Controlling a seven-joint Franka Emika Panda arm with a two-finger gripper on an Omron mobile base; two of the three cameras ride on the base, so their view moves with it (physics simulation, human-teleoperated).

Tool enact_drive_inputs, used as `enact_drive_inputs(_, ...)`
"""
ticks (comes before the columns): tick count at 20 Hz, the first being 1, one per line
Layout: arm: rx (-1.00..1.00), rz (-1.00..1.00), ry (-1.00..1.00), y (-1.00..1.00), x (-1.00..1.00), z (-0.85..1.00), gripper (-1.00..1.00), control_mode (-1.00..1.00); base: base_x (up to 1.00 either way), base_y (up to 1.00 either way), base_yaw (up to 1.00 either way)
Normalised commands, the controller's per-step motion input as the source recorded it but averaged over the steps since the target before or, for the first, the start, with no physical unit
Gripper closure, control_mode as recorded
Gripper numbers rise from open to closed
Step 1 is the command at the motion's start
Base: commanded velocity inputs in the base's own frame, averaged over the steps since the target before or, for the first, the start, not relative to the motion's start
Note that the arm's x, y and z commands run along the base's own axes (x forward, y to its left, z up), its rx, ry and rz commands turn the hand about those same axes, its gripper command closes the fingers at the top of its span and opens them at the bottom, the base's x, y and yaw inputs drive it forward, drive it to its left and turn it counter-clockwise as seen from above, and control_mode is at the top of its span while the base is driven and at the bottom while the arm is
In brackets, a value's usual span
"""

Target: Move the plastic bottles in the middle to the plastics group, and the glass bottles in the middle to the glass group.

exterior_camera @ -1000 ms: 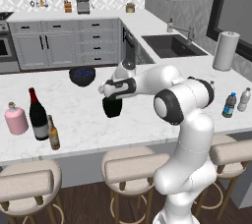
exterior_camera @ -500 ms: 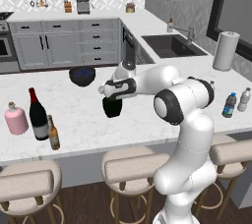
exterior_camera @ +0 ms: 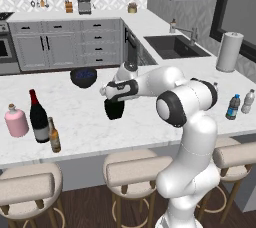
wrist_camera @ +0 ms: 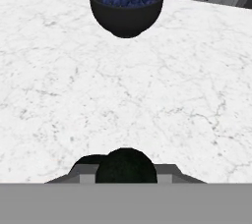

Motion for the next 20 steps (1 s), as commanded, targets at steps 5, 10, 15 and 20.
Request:
enact_drive_inputs(5, 0.0, 0.06, 0.0, 0.0, -0.3, 0.03, 1.0, -1.0, 0.0, 0.0, 0.0)
enact_drive_inputs(10, 0.0, 0.19, -0.01, 0.02, -0.35, 0.47, 1.0, -1.0, 0.0, 0.0, 0.0)
enact_drive_inputs(15, 0.0, 0.21, 0.0, 0.37, -0.22, 0.6, 1.0, -1.0, 0.0, 0.0, 0.0)
enact_drive_inputs(20, 0.0, 0.17, -0.02, 0.38, 0.02, 0.28, 1.0, -1.0, 0.0, 0.0, 0.0)
